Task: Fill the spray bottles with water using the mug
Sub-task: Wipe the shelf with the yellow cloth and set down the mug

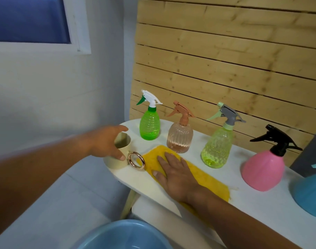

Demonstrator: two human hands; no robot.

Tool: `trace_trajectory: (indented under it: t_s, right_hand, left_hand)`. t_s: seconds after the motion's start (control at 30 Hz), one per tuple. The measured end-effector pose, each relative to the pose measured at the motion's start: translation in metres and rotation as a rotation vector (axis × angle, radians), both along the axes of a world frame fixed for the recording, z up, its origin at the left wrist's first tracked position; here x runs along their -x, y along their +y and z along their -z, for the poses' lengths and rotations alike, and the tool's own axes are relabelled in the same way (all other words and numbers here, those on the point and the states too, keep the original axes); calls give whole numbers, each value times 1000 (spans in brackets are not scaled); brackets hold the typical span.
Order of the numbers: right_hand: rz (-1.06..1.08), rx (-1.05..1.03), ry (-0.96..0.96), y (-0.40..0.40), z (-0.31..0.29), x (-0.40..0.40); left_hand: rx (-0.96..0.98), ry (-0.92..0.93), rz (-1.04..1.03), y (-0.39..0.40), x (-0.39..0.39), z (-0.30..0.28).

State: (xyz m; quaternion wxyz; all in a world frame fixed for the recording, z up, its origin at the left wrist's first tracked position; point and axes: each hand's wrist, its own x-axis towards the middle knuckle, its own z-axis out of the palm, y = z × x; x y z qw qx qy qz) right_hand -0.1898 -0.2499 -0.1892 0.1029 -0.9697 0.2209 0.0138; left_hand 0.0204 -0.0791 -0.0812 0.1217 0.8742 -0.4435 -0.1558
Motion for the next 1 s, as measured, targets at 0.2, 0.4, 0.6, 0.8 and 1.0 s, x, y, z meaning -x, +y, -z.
trace_trajectory:
  t_s: [0.2, 0.4, 0.6, 0.8, 1.0]
  right_hand:
    - [-13, 5, 15, 8, -1, -29]
    - [-34, -32, 1, 20, 0, -79]
    - [-94, -33, -13, 37, 0, -125]
    - [-270, 3, -3, 50, -2, -129]
    - [-388, 17, 2, 55, 0, -107]
  left_hand:
    - [165, 142, 17, 7, -18, -17]
    - [216, 140, 7, 18, -39, -42]
    - [247, 140, -10, 25, -46, -41]
    - [260, 159, -5, 29, -49, -38]
    - [272, 159, -1, 30, -46, -39]
